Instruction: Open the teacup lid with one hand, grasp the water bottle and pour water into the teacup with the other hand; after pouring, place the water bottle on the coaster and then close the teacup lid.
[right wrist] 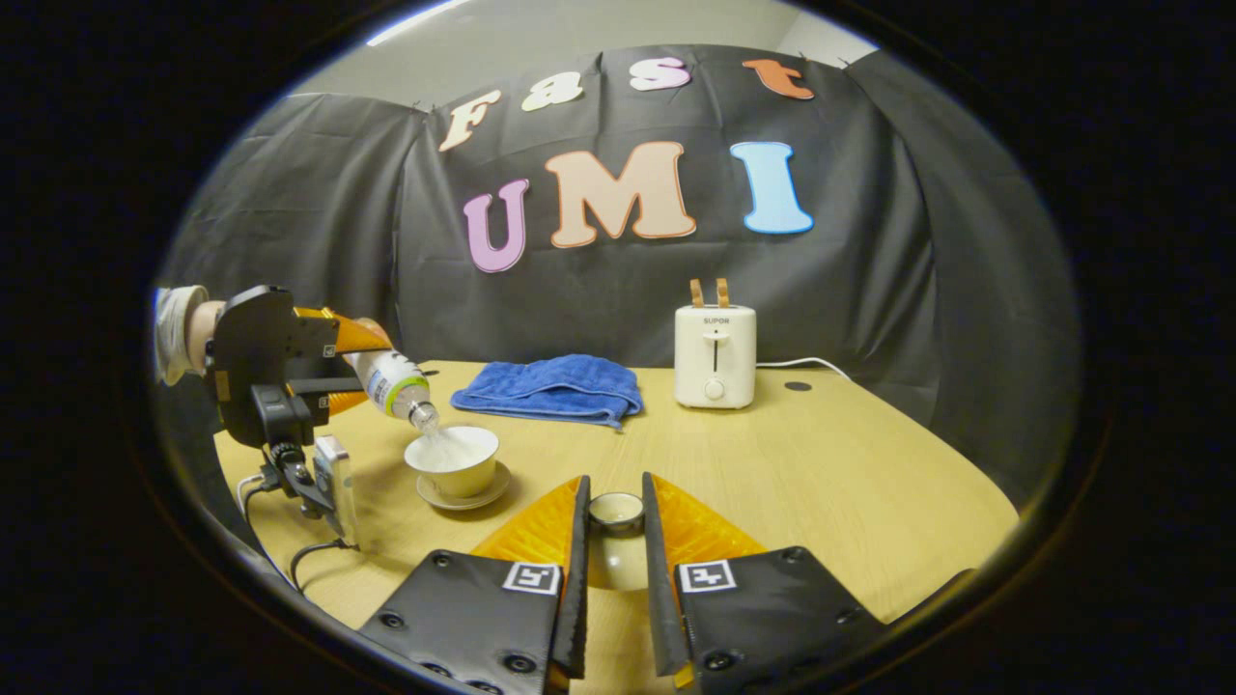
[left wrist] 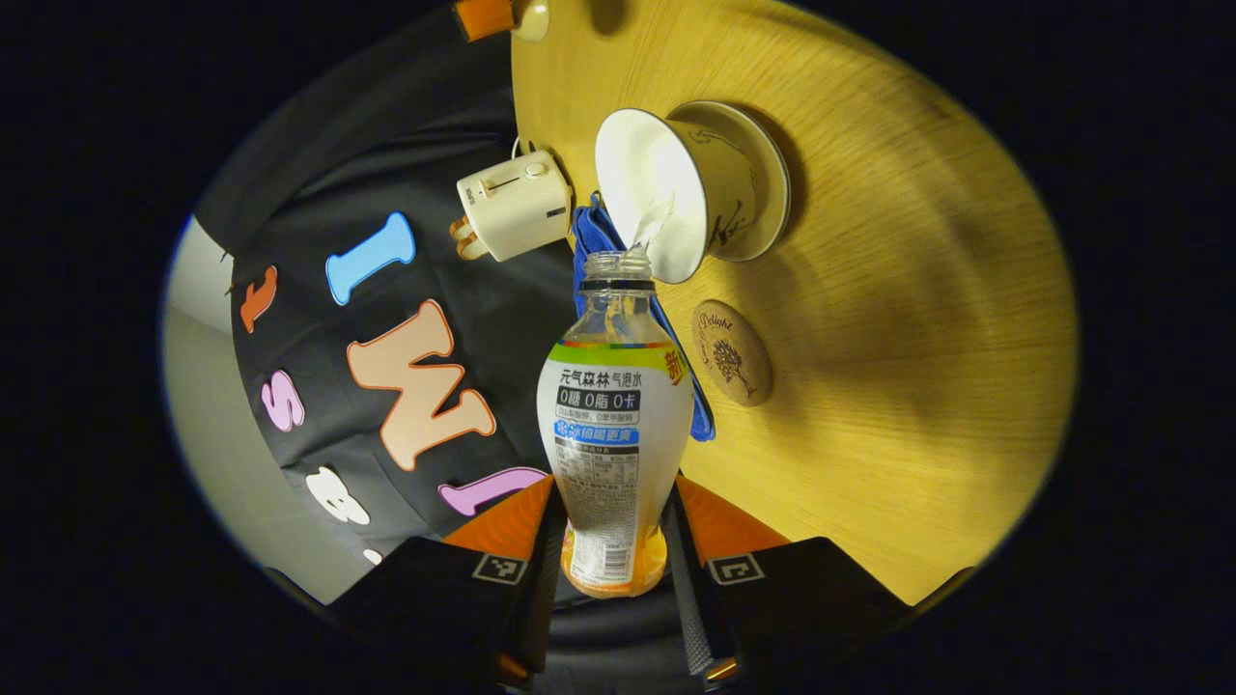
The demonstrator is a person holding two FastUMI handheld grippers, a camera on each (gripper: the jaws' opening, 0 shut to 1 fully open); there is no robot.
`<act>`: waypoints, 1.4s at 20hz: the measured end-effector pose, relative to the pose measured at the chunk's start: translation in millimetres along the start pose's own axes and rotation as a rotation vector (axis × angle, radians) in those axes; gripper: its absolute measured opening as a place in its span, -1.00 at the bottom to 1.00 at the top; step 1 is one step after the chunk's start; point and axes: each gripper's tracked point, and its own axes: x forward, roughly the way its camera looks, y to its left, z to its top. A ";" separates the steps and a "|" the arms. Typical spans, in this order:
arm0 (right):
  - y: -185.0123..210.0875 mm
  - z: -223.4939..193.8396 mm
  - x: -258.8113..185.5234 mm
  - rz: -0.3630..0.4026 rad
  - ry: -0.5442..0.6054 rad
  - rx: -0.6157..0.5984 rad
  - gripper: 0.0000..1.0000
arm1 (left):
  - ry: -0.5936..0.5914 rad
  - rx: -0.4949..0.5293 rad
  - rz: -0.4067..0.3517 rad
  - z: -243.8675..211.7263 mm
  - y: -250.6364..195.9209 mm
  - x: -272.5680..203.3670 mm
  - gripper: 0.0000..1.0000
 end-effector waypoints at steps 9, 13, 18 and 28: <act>0.5 7.8 -4.1 0.007 -0.024 -0.002 -0.41 | -0.007 0.109 0.031 0.0 9.0 -2.0 0.05; -1.3 6.7 -3.3 0.006 -0.022 0.003 -0.41 | -0.018 0.167 0.028 -0.7 15.0 -0.1 0.05; -3.5 5.5 -2.3 -0.001 -0.022 0.009 -0.41 | -0.021 0.209 0.011 -2.0 17.8 2.4 0.06; 5.8 7.8 1.8 0.016 -0.018 -0.004 -0.41 | -0.029 0.140 -0.041 -2.3 2.3 5.9 0.05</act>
